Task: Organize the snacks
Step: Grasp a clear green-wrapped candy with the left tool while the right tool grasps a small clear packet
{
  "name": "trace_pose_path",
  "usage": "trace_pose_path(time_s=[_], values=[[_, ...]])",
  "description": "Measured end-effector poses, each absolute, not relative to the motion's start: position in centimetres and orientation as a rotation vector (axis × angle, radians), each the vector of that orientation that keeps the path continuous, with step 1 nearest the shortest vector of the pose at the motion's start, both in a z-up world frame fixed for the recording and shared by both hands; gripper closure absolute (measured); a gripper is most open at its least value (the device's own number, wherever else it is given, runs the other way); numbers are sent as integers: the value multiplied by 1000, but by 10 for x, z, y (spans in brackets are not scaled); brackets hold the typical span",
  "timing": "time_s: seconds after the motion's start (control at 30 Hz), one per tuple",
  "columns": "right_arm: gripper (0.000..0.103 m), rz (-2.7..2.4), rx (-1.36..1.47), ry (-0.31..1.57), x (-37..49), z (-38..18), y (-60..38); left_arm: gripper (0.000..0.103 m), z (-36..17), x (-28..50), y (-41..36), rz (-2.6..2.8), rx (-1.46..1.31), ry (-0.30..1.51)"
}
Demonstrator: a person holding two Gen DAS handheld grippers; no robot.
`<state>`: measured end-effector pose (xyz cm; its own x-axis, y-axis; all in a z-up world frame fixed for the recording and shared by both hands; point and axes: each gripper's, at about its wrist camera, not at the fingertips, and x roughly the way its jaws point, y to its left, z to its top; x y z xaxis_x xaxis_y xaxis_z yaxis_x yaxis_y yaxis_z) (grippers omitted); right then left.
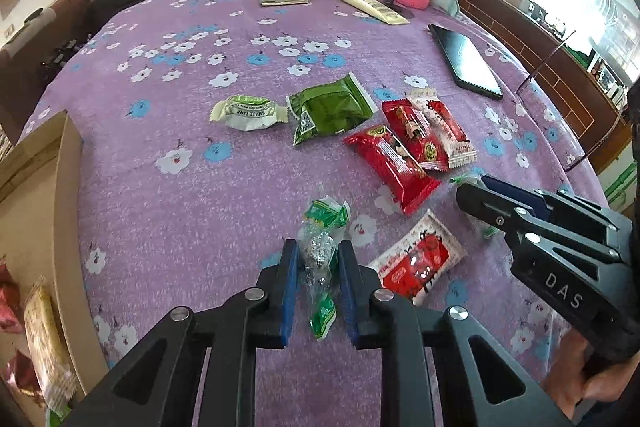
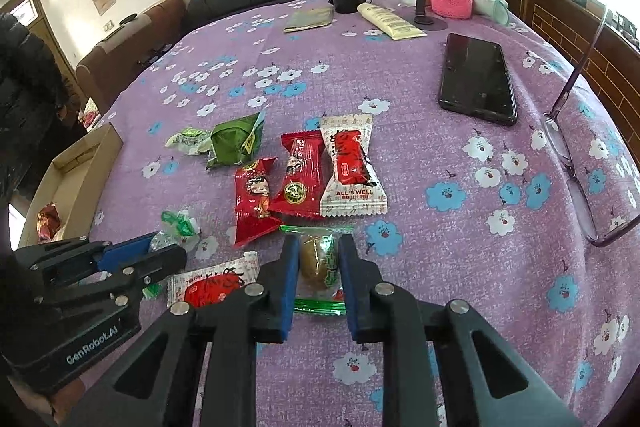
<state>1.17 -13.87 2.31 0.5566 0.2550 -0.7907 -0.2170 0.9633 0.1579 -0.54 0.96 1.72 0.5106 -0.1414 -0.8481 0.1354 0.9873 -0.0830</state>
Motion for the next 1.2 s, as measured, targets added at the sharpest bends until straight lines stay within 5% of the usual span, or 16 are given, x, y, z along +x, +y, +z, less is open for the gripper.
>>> trace_pose_path(time_s=[0.37, 1.2], values=[[78, 248, -48, 940, 2, 21, -133, 84, 17, -15, 12, -158, -19, 987], [84, 407, 14, 778, -16, 43, -123, 84, 36, -28, 25, -190, -97, 958]])
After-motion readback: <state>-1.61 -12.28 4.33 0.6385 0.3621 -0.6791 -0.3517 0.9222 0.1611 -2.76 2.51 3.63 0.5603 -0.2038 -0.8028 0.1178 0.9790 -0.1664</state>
